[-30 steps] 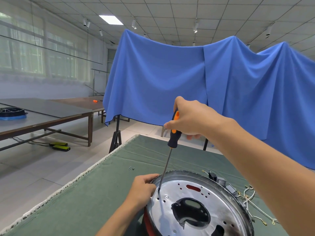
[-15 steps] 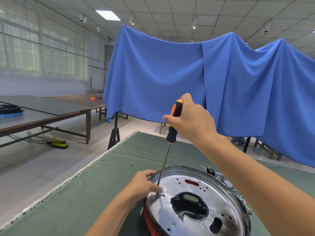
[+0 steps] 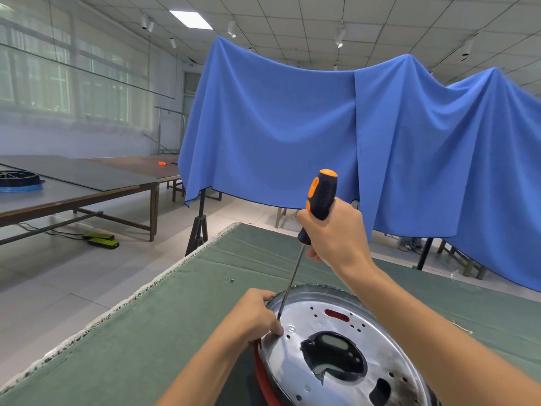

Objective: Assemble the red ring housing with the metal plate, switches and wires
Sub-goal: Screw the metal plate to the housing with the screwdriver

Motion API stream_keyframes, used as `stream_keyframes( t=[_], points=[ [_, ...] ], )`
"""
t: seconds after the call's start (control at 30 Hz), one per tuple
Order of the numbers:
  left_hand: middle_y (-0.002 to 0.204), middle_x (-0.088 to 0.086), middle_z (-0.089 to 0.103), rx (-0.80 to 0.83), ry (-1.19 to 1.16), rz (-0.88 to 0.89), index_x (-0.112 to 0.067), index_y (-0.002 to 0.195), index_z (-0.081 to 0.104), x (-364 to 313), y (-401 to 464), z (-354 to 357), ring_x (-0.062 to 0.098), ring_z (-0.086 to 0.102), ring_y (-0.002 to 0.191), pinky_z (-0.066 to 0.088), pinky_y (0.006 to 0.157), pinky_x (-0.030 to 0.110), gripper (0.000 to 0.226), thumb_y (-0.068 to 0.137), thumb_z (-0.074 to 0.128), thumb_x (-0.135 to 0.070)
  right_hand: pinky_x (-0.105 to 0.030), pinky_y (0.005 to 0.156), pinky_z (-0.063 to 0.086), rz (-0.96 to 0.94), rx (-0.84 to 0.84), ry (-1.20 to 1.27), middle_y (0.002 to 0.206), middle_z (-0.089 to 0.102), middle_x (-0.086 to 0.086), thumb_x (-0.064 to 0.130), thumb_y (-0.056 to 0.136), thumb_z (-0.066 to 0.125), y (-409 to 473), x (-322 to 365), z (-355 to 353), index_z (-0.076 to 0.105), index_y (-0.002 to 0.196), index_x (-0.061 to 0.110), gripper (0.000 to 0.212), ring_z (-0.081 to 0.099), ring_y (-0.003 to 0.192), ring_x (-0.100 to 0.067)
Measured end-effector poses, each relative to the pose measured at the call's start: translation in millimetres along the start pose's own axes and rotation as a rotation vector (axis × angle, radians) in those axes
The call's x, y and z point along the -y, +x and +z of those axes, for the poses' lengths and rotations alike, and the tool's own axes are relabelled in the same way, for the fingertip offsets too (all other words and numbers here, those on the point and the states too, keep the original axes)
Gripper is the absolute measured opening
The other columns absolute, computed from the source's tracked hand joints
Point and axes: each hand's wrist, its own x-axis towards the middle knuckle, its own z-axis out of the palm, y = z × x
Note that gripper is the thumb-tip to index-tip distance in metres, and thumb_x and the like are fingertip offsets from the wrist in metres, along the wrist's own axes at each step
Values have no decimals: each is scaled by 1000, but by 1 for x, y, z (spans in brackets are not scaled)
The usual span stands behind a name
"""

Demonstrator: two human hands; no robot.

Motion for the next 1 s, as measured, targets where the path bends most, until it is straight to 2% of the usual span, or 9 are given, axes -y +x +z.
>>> stream_keyframes(
  t=[0.2, 0.3, 0.37, 0.43, 0.57, 0.77, 0.83, 0.93, 1.0],
  points=[
    [67, -8, 60, 11, 3, 0, -20, 102, 68, 0, 1, 0, 7, 55, 57, 36, 38, 11, 34, 74, 73, -2, -20, 32, 38, -15, -23, -17, 60, 62, -14, 16, 78, 59, 4, -1, 3, 49, 66, 6, 18, 54, 34, -8],
    [69, -5, 61, 18, 16, 1, -17, 104, 69, 0, -2, 0, 15, 58, 64, 40, 44, 14, 33, 74, 73, -1, -26, 38, 43, -35, 1, -31, 64, 63, -19, 16, 79, 58, 8, -1, 3, 52, 73, -1, 19, 57, 37, -12],
    [74, -2, 63, 21, 28, 4, -16, 104, 69, -2, -1, 0, 18, 60, 68, 43, 47, 16, 33, 75, 72, -1, -22, 34, 37, -59, -3, -13, 56, 58, -12, 14, 79, 57, 11, -3, 2, 51, 70, -1, 18, 52, 32, -7],
    [76, -1, 64, 20, 22, 1, -15, 103, 68, -4, -1, 0, 19, 60, 68, 44, 48, 17, 32, 75, 72, -1, -18, 32, 34, -70, -16, 7, 43, 52, 4, 12, 78, 57, 13, -6, 2, 48, 63, 6, 19, 47, 29, -4],
    [66, -2, 59, 26, 19, -3, -13, 100, 69, -4, -1, -1, 20, 58, 66, 44, 49, 19, 29, 75, 71, 0, -10, 37, 32, -97, 1, 61, 39, 52, 12, 10, 77, 56, 16, -7, 4, 42, 57, 16, 25, 48, 35, -1],
    [71, 1, 61, 37, 17, -16, -12, 98, 69, -4, -4, 0, 21, 58, 63, 46, 51, 21, 26, 75, 70, 1, -11, 41, 38, -93, 15, 137, 56, 55, -5, 8, 79, 57, 17, -14, 5, 44, 64, 11, 20, 54, 40, 0],
    [73, 3, 62, 37, 13, -18, -11, 98, 69, -4, -4, 1, 21, 58, 65, 46, 54, 22, 25, 75, 70, 0, -16, 44, 43, -94, -27, 84, 56, 60, -7, 11, 78, 57, 18, -15, 8, 44, 63, 13, 20, 57, 43, -3],
    [75, 5, 61, 31, 11, -23, -10, 98, 68, -3, -3, 2, 22, 57, 65, 47, 56, 25, 25, 75, 70, 1, -36, 56, 55, -58, -67, -5, 63, 66, -12, 19, 78, 57, 18, -14, 13, 49, 68, 11, 15, 67, 59, -22],
    [75, 6, 61, 31, 12, -24, -9, 97, 68, -3, -3, 2, 23, 57, 65, 48, 58, 28, 24, 75, 70, 1, -43, 60, 56, -67, -91, -69, 65, 67, -13, 23, 78, 58, 17, -13, 15, 51, 71, 9, 17, 67, 64, -26]
  ],
)
